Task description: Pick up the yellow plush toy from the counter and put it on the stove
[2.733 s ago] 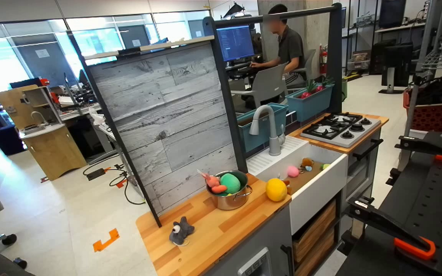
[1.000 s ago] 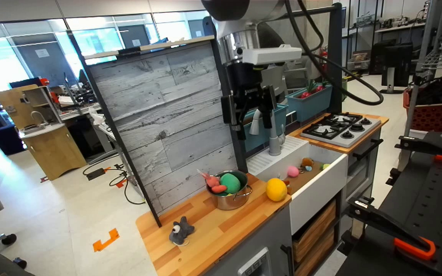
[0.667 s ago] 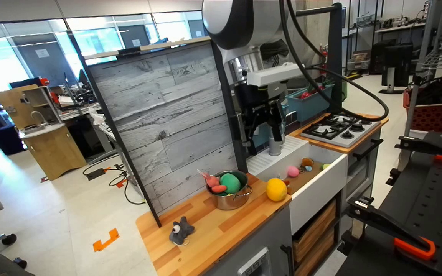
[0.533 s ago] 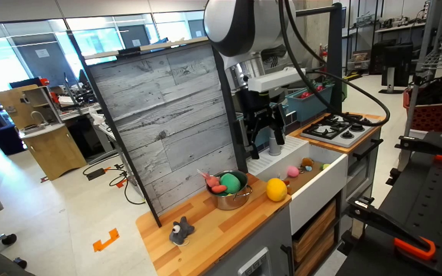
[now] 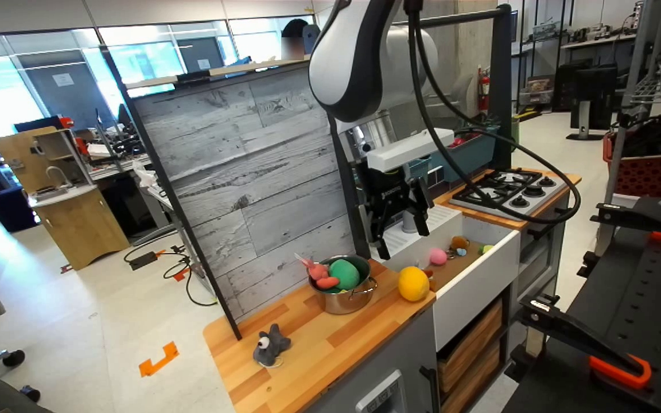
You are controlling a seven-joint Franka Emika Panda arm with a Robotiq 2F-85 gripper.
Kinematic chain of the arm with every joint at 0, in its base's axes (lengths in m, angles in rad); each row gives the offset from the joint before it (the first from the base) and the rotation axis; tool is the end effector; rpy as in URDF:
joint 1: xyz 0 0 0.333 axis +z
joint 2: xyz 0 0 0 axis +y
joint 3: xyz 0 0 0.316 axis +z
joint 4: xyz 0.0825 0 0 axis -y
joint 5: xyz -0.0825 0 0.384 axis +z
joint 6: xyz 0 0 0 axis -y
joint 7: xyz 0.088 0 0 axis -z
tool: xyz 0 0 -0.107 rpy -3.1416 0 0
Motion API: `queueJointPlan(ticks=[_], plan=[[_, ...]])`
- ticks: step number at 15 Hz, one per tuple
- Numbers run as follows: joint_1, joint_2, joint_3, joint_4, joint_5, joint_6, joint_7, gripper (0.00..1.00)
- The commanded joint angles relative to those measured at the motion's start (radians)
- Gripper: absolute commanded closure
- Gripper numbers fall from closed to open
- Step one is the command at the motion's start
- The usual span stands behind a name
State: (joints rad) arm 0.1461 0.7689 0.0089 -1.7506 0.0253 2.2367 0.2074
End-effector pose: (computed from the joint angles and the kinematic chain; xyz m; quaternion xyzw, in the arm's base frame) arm 0.6169 0.0970 0.1115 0.9893 -0.0359 -0.1408 0.0136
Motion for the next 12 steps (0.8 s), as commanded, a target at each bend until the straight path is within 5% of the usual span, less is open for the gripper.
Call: queueJointPlan(ticks=[1,12], plan=[[0.025,0.065,-0.019,0.062,-0.021,0.037,0.053,0.00],[0.007,0.169,-0.054,0.164,0.001,0.042,0.116,0.00]])
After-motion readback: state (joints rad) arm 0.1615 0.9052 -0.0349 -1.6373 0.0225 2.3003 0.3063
